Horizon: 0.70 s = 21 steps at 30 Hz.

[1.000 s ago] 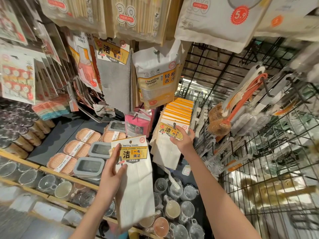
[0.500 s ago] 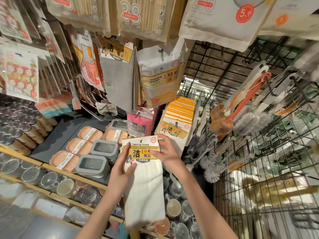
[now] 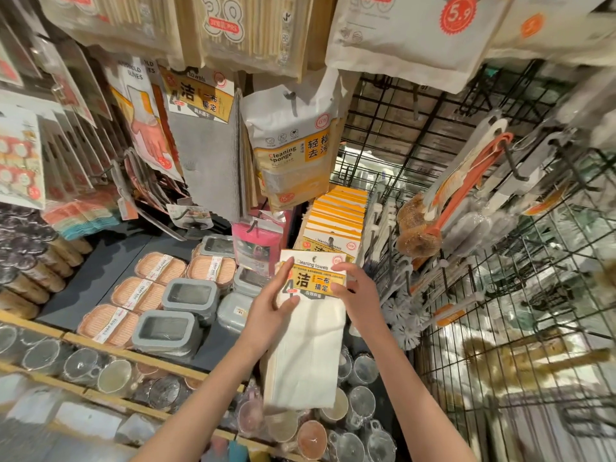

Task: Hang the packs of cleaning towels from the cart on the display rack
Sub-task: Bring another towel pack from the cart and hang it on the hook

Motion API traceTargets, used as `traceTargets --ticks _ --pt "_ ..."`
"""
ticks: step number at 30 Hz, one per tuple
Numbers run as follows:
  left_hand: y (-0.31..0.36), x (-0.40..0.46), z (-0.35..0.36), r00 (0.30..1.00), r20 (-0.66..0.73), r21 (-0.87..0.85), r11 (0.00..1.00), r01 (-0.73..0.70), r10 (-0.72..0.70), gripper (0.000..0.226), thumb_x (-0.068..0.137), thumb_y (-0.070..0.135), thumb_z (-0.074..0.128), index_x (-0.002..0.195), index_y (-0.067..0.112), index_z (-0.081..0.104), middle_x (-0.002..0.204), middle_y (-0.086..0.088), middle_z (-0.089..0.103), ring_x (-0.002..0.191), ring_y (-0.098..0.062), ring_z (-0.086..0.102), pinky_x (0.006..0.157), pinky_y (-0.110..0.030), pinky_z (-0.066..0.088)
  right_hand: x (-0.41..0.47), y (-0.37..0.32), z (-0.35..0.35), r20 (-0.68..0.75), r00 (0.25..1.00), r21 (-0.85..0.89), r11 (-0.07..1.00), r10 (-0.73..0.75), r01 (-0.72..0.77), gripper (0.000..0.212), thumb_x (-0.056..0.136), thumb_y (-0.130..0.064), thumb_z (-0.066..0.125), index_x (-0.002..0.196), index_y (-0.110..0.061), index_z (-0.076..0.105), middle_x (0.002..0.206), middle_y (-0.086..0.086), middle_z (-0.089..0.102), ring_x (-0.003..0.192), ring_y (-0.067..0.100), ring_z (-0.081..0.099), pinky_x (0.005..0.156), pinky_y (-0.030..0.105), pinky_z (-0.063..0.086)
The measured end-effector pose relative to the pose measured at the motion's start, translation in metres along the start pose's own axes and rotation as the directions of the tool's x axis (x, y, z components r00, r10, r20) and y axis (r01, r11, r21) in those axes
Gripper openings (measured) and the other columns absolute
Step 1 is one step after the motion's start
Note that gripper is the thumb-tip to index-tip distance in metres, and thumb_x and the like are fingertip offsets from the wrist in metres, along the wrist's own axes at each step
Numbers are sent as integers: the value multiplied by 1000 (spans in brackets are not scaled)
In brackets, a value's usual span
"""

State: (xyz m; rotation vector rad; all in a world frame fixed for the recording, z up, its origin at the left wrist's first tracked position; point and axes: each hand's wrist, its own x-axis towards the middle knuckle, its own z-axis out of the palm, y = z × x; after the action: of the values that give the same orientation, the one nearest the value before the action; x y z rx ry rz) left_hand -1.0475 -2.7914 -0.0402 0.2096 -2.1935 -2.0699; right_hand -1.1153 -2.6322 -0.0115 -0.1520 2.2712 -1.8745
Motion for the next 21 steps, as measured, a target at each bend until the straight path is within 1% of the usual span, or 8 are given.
traceTargets --ticks 1,3,6,9,11,14,17,21 --pt "0 7 3 1000 26 0 1000 -3 3 66 93 -6 55 144 30 34 139 27 43 126 21 35 97 -1 32 3 1 -3 -21 1000 -3 1000 0 0 26 83 13 53 99 -7 59 115 2 57 98 19 59 67 14 51" --pt "-2 18 7 998 55 2 1000 -1 0 67 92 -8 54 145 28 34 135 33 42 123 24 35 97 -2 32 10 3 -7 -56 998 -52 999 7 -10 26 85 10 54 97 -12 60 120 6 57 101 21 60 70 15 52" --pt "-4 32 11 997 72 2 1000 6 -6 67 91 -12 52 146 21 34 136 34 37 122 27 34 101 -4 30 20 8 -9 -96 995 -87 996 5 -13 28 85 7 56 95 -18 60 122 5 59 104 25 60 77 27 53" --pt "-5 43 14 997 71 10 1000 -5 5 66 91 -13 52 145 21 33 137 32 35 121 29 32 99 0 28 28 12 -9 -128 991 -97 995 -32 20 27 85 5 59 95 -21 61 121 2 60 109 27 58 89 42 50" --pt "-6 49 16 998 61 2 1000 5 -5 67 91 -13 52 144 24 34 135 32 38 120 29 33 98 0 29 33 16 -9 -129 991 -104 994 -40 27 26 86 5 59 97 -19 62 122 2 59 111 28 57 92 46 48" --pt "-11 53 20 999 41 22 1000 22 -23 62 90 -13 53 141 22 44 132 30 44 123 18 37 99 -2 29 39 22 -8 -145 989 -98 995 -7 -7 27 86 6 57 99 -17 62 123 3 57 111 27 57 93 47 48" --pt "-17 55 22 1000 20 40 999 10 -11 56 88 -15 54 134 17 52 135 17 49 130 4 39 103 -3 28 40 28 -7 -165 986 -111 994 1 -20 26 87 5 56 100 -18 63 123 2 57 112 23 56 96 45 46" --pt "-17 58 26 999 51 58 998 -3 0 55 87 -15 55 131 20 54 131 21 49 127 9 38 101 0 27 39 34 -9 -201 980 -100 995 6 -27 26 89 3 55 107 -14 65 124 0 58 119 17 52 100 36 43"
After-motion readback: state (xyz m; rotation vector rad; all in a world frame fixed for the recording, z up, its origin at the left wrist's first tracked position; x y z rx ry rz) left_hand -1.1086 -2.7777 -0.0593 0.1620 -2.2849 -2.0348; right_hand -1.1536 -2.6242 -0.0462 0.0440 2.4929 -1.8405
